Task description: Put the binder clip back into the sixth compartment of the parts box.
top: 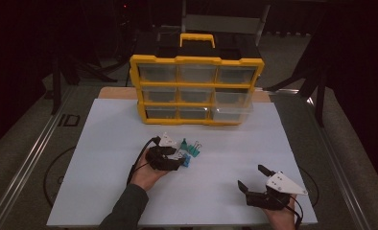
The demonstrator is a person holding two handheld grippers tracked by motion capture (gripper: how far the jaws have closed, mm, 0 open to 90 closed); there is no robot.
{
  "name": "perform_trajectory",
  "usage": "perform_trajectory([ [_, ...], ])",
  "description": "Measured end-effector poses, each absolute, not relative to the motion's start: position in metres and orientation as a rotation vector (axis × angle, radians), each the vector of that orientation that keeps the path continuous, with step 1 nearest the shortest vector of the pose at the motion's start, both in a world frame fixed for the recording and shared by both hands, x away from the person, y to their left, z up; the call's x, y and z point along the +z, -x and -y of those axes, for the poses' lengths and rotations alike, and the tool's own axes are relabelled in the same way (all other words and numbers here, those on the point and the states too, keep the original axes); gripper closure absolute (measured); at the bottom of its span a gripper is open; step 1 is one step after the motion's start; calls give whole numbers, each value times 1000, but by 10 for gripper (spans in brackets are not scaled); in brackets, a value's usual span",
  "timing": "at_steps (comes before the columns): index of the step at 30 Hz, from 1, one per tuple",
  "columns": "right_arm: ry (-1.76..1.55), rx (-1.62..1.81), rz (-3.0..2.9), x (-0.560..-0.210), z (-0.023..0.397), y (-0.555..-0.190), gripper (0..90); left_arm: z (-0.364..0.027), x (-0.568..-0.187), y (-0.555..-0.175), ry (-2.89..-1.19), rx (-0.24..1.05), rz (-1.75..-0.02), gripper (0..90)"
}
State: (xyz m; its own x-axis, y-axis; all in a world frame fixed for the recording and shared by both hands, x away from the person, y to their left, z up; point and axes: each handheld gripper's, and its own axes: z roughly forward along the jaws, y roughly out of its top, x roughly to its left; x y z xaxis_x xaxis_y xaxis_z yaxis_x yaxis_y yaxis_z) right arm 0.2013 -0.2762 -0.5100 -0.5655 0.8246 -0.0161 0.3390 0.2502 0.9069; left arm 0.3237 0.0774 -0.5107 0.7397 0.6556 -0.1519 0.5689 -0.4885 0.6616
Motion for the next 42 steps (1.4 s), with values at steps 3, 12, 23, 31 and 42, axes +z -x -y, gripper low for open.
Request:
perform_trajectory([
  [3,-1056,1284,-2027,-510,276,-201,90,-75,-513,-327,-2227,136,-932,550],
  [12,-1038,1271,-2041,-510,275,-201,92,-68,-518,-332,-2250,136,-946,664],
  [23,-1023,1275,-2043,-510,275,-200,92,-61,-512,-329,-2232,140,-907,817],
  [31,-1017,1284,-2041,-509,275,-200,92,-54,-505,-323,-2231,127,-867,895],
  [42,-1027,1325,-2027,-509,277,-200,92,-55,-485,-321,-2224,188,-826,897],
])
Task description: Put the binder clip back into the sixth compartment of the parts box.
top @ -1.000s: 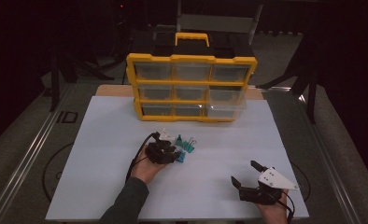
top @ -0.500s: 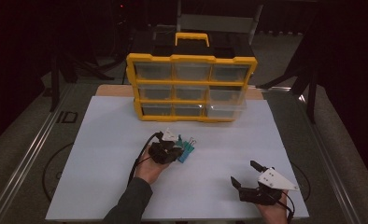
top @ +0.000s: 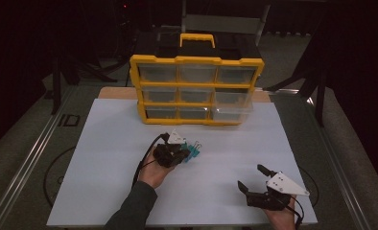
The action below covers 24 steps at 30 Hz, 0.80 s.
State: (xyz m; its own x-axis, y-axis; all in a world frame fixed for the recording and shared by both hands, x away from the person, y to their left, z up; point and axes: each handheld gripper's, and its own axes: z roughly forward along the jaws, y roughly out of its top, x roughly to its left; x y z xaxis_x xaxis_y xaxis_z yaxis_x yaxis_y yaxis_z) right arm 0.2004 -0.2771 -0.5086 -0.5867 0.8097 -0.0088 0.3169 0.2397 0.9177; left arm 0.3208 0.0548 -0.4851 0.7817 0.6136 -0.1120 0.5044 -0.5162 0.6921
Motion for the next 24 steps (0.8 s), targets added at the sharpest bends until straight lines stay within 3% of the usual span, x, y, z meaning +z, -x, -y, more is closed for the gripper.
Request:
perform_trajectory([
  [24,-1053,1372,-1977,-507,282,-201,84,-60,-415,-335,-2157,326,-756,897],
])
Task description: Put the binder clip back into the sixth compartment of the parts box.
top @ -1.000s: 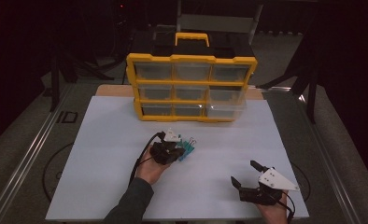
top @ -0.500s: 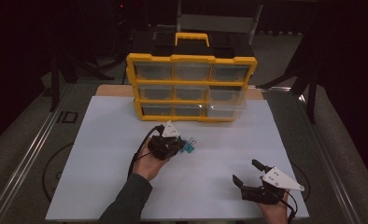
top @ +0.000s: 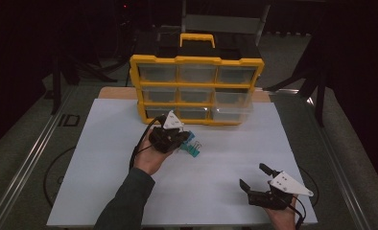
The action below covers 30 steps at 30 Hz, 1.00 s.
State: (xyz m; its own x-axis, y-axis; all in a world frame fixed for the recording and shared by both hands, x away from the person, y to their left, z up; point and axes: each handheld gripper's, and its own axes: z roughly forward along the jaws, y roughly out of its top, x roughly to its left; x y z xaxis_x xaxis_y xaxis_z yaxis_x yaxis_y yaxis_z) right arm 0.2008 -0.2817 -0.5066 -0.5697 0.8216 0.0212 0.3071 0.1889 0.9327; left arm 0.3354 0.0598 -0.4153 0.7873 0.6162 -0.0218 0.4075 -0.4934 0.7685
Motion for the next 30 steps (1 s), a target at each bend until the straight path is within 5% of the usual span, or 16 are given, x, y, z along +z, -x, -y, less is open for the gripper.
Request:
perform_trajectory([
  [30,-1059,1383,-1974,-505,282,-200,84,0,-329,-391,-2100,423,-578,896],
])
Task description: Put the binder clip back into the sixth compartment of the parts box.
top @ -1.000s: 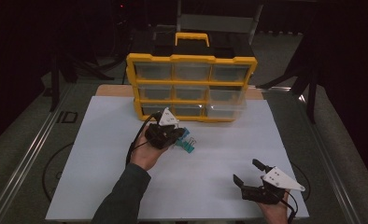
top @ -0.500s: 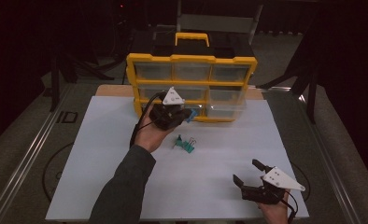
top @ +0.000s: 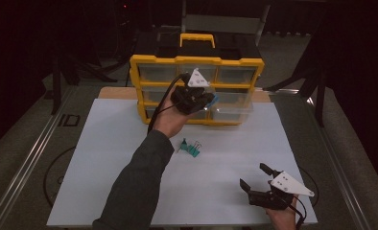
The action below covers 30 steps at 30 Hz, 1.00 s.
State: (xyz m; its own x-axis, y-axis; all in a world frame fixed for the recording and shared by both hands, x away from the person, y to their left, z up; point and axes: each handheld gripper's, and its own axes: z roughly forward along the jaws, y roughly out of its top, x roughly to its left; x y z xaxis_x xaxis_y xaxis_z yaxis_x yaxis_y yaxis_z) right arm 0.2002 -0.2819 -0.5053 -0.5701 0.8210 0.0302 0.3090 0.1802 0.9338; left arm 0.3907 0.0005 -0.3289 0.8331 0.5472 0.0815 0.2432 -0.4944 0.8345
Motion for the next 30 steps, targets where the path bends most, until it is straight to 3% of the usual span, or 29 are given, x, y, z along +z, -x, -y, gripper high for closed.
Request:
perform_trajectory([
  [18,-1051,1386,-1973,-505,283,-200,85,28,-346,-411,-2109,366,-628,873],
  [20,-1049,1385,-1972,-505,283,-200,85,26,-346,-409,-2114,374,-632,804],
  [27,-1050,1382,-1968,-505,284,-200,84,14,-347,-401,-2125,452,-705,299],
  [29,-1048,1381,-1969,-505,284,-200,84,11,-348,-400,-2129,454,-713,208],
  [30,-1048,1381,-1969,-505,284,-200,84,11,-348,-400,-2129,454,-713,208],
])
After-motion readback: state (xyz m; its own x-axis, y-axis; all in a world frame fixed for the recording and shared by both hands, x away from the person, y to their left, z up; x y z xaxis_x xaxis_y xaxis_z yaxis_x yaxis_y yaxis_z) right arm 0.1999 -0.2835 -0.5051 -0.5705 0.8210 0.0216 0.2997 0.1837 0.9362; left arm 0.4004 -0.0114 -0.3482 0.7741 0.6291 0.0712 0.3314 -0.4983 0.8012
